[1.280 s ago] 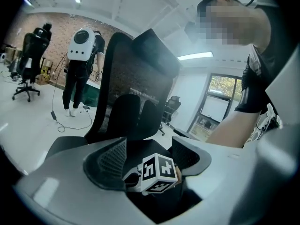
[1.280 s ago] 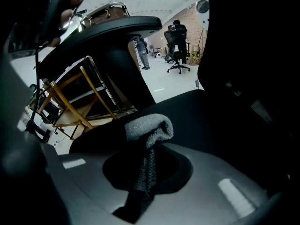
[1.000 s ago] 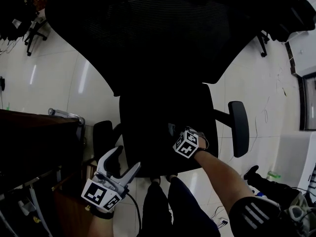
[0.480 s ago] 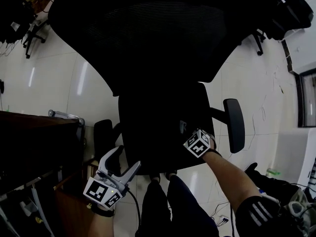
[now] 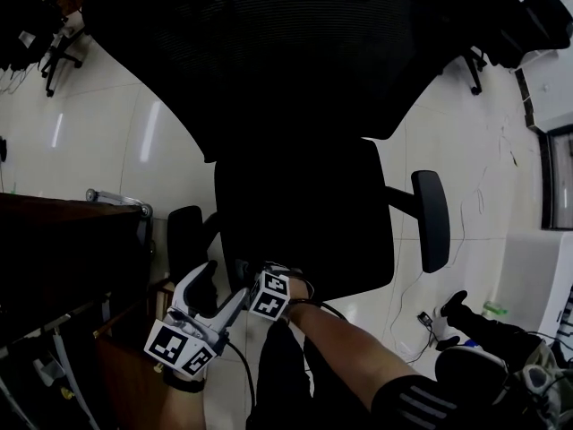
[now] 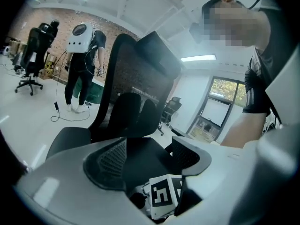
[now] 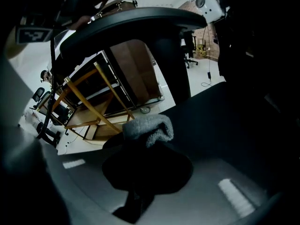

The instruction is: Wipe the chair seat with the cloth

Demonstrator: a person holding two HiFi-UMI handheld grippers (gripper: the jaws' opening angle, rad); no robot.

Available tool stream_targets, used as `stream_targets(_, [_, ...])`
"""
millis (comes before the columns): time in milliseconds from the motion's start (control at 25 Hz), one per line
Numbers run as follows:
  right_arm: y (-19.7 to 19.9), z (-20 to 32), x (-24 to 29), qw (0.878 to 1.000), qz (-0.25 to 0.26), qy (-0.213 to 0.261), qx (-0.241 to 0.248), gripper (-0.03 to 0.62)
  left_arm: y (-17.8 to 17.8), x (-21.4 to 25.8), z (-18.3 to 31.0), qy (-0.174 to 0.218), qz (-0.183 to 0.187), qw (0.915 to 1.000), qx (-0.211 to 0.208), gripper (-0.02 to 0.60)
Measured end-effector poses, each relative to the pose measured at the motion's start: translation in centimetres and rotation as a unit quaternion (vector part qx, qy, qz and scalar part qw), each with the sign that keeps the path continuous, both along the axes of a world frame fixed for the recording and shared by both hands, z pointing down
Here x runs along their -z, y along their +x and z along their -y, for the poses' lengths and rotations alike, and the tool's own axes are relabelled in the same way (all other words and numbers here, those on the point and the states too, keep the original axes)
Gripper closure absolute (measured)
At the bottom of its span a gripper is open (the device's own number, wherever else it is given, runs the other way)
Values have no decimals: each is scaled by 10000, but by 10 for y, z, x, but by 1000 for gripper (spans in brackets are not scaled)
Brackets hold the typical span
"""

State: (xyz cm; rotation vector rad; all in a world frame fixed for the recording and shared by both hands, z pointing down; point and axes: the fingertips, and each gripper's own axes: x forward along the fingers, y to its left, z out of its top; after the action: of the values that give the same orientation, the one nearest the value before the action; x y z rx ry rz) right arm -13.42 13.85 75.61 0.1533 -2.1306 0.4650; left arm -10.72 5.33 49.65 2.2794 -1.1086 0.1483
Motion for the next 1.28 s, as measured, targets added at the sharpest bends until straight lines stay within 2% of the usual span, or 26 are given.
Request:
stream_targets(160, [11, -8, -3, 9999, 95, -85, 113, 560, 4, -3, -3, -46, -68, 10000, 33, 255])
stream_targets(280, [46, -13, -10, 9998, -71, -42, 174, 560, 8, -3, -9, -97, -121, 9999, 15, 255])
stream_targets(520, [181, -18, -25, 9975, -642, -114, -279, 560, 21, 3, -9, -119, -176, 9997, -109, 255])
stream_targets(680, [272, -10, -23, 9901, -1090, 30, -884, 560, 35, 11, -6, -52, -232, 9994, -256, 255])
stream_targets(880, [347, 11, -8, 9764, -1619, 301, -1395, 560, 45, 22, -3, -4, -223, 9991, -365, 255])
stream_targets(1040, [375, 27, -3, 9627, -1990, 413, -1784, 560, 43, 33, 0, 107, -164, 9988, -438, 255])
stream_targets(1120, [374, 34, 6, 9576, -1963, 421, -2067, 560, 41, 38, 1, 147, -168, 9988, -443, 253])
stream_targets(1200, [359, 42, 27, 9583, -1637, 462, -2297, 560, 40, 46, 2, 140, -235, 9985, -476, 252])
stream_targets(1280, [334, 51, 58, 9588, -1110, 523, -2563, 560, 44, 58, 0, 119, -320, 9974, -636, 241])
